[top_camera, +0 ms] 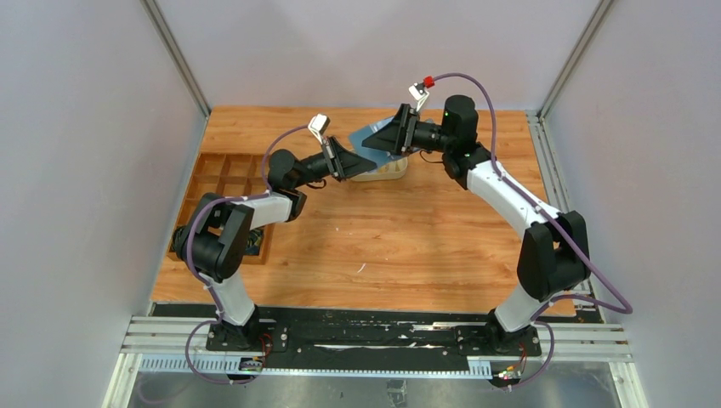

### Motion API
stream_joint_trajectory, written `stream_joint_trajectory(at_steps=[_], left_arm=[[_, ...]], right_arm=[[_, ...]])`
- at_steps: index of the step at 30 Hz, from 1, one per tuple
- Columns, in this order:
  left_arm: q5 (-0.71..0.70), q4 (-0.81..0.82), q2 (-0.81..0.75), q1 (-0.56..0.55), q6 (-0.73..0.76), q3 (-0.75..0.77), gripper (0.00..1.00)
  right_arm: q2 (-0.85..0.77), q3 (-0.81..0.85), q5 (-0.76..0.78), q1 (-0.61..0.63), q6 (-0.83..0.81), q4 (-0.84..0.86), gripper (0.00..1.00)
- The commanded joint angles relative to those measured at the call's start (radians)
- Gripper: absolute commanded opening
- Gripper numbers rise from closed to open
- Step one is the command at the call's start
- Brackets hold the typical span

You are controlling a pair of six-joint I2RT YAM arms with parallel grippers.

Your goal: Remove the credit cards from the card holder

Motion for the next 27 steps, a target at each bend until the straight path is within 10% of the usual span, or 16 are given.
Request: stream_joint_trajectory(at_steps=[1, 27], left_arm=[[0.043, 0.009, -0.044, -0.036, 0.035, 0.032, 0.00], [0.049, 0.039, -0.029, -0.028, 0.018, 0.025, 0.00]], right_arm=[[-0.004, 0.014, -0.008, 0.053, -0.047, -0.082, 0.68], [-0.109, -0.157, 0.058, -0.104, -0.014, -0.013, 0.46]])
